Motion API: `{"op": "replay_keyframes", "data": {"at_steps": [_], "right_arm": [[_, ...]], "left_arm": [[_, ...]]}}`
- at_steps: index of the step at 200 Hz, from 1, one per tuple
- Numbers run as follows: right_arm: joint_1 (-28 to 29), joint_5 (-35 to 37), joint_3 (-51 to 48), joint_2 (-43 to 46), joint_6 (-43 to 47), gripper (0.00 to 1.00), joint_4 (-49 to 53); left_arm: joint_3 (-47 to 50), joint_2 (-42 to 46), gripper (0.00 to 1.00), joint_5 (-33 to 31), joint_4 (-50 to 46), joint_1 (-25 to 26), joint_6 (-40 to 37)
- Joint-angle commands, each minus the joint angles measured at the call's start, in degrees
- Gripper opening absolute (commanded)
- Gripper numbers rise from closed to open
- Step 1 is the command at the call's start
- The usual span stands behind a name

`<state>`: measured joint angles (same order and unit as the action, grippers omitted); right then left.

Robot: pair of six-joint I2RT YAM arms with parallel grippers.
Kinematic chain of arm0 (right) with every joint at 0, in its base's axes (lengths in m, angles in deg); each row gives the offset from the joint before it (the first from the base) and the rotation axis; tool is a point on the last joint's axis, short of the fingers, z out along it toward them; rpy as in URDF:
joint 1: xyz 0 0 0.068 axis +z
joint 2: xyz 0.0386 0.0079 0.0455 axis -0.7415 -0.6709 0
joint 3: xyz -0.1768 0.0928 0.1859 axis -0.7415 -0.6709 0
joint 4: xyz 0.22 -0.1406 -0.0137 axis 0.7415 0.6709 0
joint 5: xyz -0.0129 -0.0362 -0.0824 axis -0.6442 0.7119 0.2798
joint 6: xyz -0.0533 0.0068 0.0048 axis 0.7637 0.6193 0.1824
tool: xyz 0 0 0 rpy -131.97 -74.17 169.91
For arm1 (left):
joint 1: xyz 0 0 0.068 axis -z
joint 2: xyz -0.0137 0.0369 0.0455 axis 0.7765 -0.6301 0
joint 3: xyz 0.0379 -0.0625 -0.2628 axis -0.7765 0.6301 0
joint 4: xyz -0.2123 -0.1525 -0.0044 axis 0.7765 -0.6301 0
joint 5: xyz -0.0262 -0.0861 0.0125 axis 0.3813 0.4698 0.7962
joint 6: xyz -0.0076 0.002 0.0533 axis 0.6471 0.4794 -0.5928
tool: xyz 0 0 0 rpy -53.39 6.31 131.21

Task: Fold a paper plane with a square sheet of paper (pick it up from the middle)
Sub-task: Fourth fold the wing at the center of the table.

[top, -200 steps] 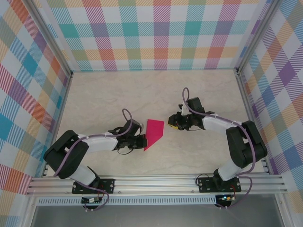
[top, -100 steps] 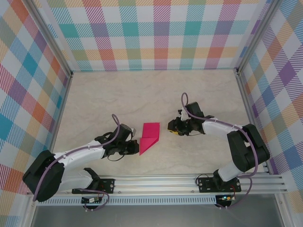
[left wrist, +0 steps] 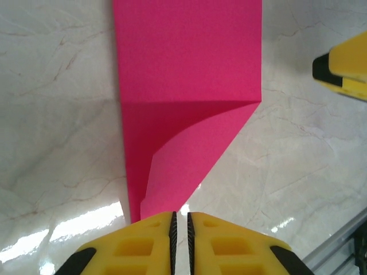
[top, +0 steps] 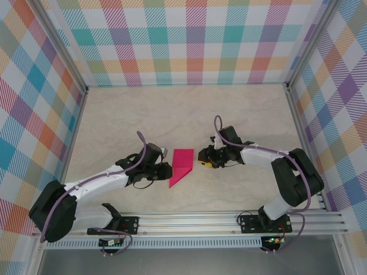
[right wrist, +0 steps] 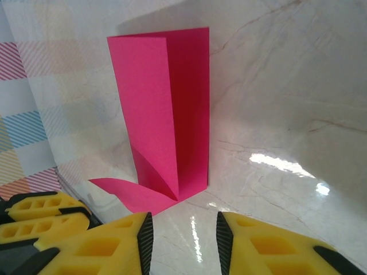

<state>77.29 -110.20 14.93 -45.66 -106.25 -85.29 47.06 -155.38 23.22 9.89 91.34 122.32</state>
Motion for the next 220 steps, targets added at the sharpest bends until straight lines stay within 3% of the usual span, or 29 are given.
{"op": "replay_keyframes", "data": {"at_steps": [1, 29, 70, 118, 184, 220], "right_arm": [[1.28, -4.1, -0.01, -2.16, -1.52, 0.42, -3.71], [3.26, -7.41, 1.49, -5.1, -2.16, 0.5, -5.63], [5.32, -7.64, 2.57, -7.15, -2.59, 0.51, -7.09], [7.3, -9.46, 6.79, -10.48, -0.36, 0.5, -6.09], [8.27, -8.79, 10.77, -14.06, 2.65, 0.4, -2.21], [8.54, -8.75, 11.22, -14.73, 3.81, 0.33, -0.83]], "left_arm": [[-2.75, -2.74, 0.14, -3.15, 1.22, -0.41, -1.24], [-4.04, -6.79, 0.12, -4.69, 2.19, -0.42, -1.37], [-5.47, -12.72, 0.09, -4.55, 2.75, -0.42, -1.47], [-5.32, -13.74, 0.08, -3.76, 4.04, -0.46, -1.48], [-4.98, -13.33, 0.08, -4.02, 3.69, -0.41, -1.47], [-3.34, -9.7, 0.14, -3.45, 3.89, -0.34, -0.25]]}}
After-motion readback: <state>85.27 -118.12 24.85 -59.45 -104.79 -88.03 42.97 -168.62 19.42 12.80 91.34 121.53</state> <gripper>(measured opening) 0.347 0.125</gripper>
